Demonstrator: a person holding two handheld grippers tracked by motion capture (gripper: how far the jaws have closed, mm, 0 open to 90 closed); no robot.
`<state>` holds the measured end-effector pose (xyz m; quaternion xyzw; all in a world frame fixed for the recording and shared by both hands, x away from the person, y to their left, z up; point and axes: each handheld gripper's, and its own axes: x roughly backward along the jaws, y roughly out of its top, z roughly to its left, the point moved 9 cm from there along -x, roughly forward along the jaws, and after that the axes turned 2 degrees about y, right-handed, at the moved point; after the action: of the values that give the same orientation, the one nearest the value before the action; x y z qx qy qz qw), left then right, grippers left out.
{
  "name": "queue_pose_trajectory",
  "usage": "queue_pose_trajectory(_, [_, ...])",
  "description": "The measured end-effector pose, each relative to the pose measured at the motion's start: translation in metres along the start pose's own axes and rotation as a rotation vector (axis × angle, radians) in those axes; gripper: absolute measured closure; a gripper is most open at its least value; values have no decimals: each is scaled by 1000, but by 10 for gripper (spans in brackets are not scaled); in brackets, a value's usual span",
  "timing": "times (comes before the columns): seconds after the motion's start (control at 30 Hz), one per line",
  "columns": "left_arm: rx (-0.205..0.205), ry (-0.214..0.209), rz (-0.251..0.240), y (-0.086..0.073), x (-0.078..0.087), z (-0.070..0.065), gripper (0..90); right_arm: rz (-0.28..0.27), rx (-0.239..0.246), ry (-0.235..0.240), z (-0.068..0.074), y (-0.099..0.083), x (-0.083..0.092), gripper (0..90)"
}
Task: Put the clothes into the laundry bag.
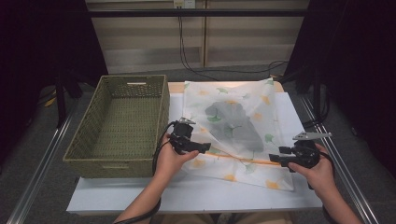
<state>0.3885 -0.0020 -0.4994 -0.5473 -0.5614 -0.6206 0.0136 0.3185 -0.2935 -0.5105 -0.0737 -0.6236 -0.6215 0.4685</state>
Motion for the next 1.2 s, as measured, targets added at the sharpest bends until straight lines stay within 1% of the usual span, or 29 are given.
queue_pose_trajectory(0.03, [0,-8,-2,0,0,-1,99,-4,-5,-8,-2,-1,0,371])
queue_pose_trajectory(0.07, [15,-6,-12,1,-1,-1,99,-5,-9,-9,-4,-2,1,369])
queue_pose_trajectory(0.2, [12,-11,-5,1,-1,-2,94,18,-20,-27,-8,-10,-2,357])
queue_pose_trajectory(0.23, [14,-12,-8,2,-1,-3,94,30,-8,-39,-10,-13,-2,353])
queue_pose_trajectory(0.27, [-2,-13,-3,1,-1,-2,94,31,-9,-49,-10,-14,-3,348])
queue_pose_trajectory(0.3, [-8,-10,3,1,-1,-2,94,40,-13,-53,-11,-15,-3,346])
queue_pose_trajectory(0.37, [-4,-13,-1,1,-1,-3,94,37,3,-75,-14,-16,-4,340])
queue_pose_trajectory(0.4, [-13,-9,2,1,-1,-3,94,43,5,-82,-15,-17,-4,335])
queue_pose_trajectory(0.43, [-5,-5,-15,3,-2,-4,94,42,3,-80,-16,-18,-5,331])
queue_pose_trajectory(0.47, [-18,-10,-9,2,-1,-3,94,49,0,-88,-18,-20,-6,326])
queue_pose_trajectory(0.5, [-11,-19,-8,2,-1,-3,93,53,-4,-96,-20,-21,-6,324])
queue_pose_trajectory(0.57, [-11,-14,-3,2,-1,-2,91,56,-3,-91,-20,-22,-7,330])
queue_pose_trajectory(0.6, [-12,-12,-2,2,-1,-2,91,53,1,-105,-20,-22,-8,333])
queue_pose_trajectory(0.63, [7,-15,-9,2,-2,-3,91,58,11,-109,-20,-23,-8,336])
queue_pose_trajectory(0.67, [-9,-15,0,1,-2,-2,91,59,14,-105,-20,-23,-9,356])
queue_pose_trajectory(0.7, [-7,-13,0,1,-3,-2,91,63,19,-112,-20,-24,-10,398])
queue_pose_trajectory(0.73, [-12,-14,11,0,-2,-2,91,64,29,-111,-21,-25,-11,430])
queue_pose_trajectory(0.77, [-12,-14,9,0,-2,-2,91,65,24,-105,-20,-25,-11,453])
queue_pose_trajectory(0.8, [-11,-17,1,0,-3,-3,91,66,20,-117,-20,-26,-11,492])
queue_pose_trajectory(0.87, [-11,-17,4,0,-3,-3,91,82,37,-136,-19,-27,-11,571])
queue_pose_trajectory(0.9, [-12,-15,6,0,-3,-3,91,92,53,-137,-19,-27,-11,599])
queue_pose_trajectory(0.93, [-14,-16,6,0,-3,-4,91,85,62,-139,-18,-27,-12,624])
queue_pose_trajectory(0.97, [-15,-11,7,0,-3,-4,91,82,65,-132,-17,-26,-12,650])
queue_pose_trajectory(1.0, [-14,-17,-5,1,-3,-4,92,83,61,-134,-16,-26,-12,701])
queue_pose_trajectory(1.03, [-21,-13,-2,1,-2,-4,94,82,63,-133,-17,-26,-12,739])
queue_pose_trajectory(1.07, [-5,-13,-11,2,-3,-5,96,78,59,-138,-16,-26,-13,774])
queue_pose_trajectory(1.1, [-19,-14,-2,1,-2,-4,96,84,66,-140,-16,-27,-13,798])
queue_pose_trajectory(1.17, [-18,-14,-4,1,-2,-4,96,92,71,-127,-14,-27,-13,869])
queue_pose_trajectory(1.2, [-18,-11,-4,1,-2,-4,97,94,80,-125,-14,-26,-14,885])
